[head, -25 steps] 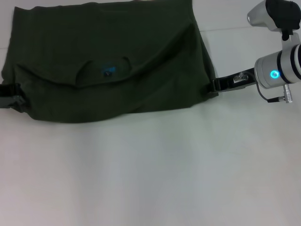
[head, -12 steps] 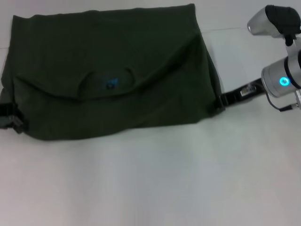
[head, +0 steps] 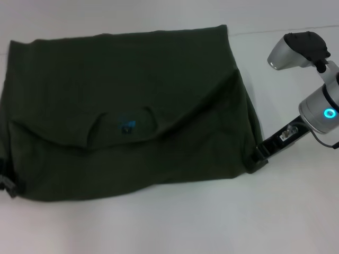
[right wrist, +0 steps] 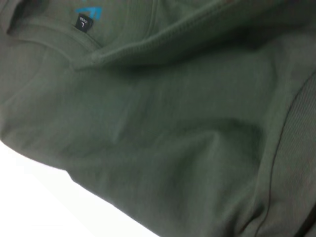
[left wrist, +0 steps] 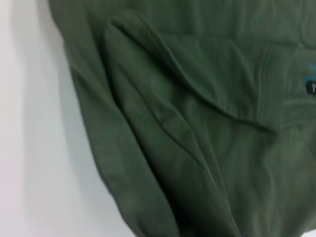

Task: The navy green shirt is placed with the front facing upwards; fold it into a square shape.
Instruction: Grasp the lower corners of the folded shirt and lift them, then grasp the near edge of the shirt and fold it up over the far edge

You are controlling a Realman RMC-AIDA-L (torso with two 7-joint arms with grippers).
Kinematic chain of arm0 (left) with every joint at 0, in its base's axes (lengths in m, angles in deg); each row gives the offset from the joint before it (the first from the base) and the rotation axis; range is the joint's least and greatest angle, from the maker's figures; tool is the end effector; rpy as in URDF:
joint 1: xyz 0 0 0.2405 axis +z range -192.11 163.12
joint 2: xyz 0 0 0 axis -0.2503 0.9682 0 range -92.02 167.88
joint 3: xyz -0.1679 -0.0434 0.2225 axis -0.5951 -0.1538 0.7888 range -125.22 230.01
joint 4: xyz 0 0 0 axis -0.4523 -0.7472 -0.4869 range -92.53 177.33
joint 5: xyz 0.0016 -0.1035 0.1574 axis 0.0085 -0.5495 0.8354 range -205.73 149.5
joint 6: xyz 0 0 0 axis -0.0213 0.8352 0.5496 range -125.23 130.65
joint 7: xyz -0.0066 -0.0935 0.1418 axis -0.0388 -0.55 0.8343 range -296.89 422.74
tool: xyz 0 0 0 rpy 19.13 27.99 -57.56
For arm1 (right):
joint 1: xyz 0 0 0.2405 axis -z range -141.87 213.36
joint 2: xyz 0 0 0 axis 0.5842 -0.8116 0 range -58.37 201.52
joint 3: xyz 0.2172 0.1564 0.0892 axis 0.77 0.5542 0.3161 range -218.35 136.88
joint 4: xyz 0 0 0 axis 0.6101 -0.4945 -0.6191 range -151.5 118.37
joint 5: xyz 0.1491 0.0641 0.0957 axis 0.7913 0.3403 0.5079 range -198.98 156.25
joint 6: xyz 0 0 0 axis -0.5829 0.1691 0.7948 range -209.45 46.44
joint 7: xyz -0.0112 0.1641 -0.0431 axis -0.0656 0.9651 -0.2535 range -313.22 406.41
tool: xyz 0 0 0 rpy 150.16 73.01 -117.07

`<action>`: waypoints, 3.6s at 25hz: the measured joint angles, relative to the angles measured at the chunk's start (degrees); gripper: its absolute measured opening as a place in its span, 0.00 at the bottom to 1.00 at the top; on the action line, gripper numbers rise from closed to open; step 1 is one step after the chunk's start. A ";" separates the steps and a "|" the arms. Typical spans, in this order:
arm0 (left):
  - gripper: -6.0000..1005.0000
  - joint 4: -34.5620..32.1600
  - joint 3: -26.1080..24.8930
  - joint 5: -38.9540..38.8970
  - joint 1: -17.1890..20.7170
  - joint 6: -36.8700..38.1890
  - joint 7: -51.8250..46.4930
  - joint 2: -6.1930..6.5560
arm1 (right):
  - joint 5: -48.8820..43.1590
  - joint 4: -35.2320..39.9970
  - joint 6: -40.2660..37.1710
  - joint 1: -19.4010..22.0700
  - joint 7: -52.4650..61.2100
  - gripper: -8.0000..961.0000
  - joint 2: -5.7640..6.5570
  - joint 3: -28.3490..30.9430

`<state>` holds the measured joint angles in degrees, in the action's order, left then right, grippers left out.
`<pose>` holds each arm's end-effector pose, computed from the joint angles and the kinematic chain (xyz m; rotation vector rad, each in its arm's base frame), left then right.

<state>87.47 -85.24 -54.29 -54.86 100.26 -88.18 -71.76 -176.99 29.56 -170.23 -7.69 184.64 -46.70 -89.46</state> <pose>-0.3122 0.3470 0.0302 -2.1703 -1.9564 0.2854 0.2780 0.3593 -0.0373 -2.5013 1.5103 -0.3755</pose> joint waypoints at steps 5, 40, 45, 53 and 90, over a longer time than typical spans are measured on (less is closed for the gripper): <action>0.08 0.75 -0.37 0.06 2.17 4.76 1.63 -0.37 | -0.10 0.07 -3.58 0.42 -0.59 0.07 0.21 -2.28; 0.08 5.57 -17.45 2.32 -1.78 19.15 12.97 3.79 | 18.22 12.73 -24.83 -0.40 -3.27 0.07 8.57 4.35; 0.08 7.19 -21.77 0.47 -2.42 19.50 13.79 4.43 | 23.74 12.73 -24.91 0.52 -2.82 0.08 10.25 5.03; 0.08 8.71 -23.87 -1.84 -2.41 19.49 14.14 5.35 | 24.35 12.99 -24.93 1.04 -2.72 0.08 10.70 6.33; 0.09 1.94 -4.43 -7.32 -7.10 -32.47 8.08 -2.11 | 22.24 6.72 13.87 2.56 -0.94 0.11 6.78 7.56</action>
<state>89.41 -89.66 -61.61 -61.96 67.79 -80.10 -73.87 -154.75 36.28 -156.36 -5.13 183.70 -39.93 -81.91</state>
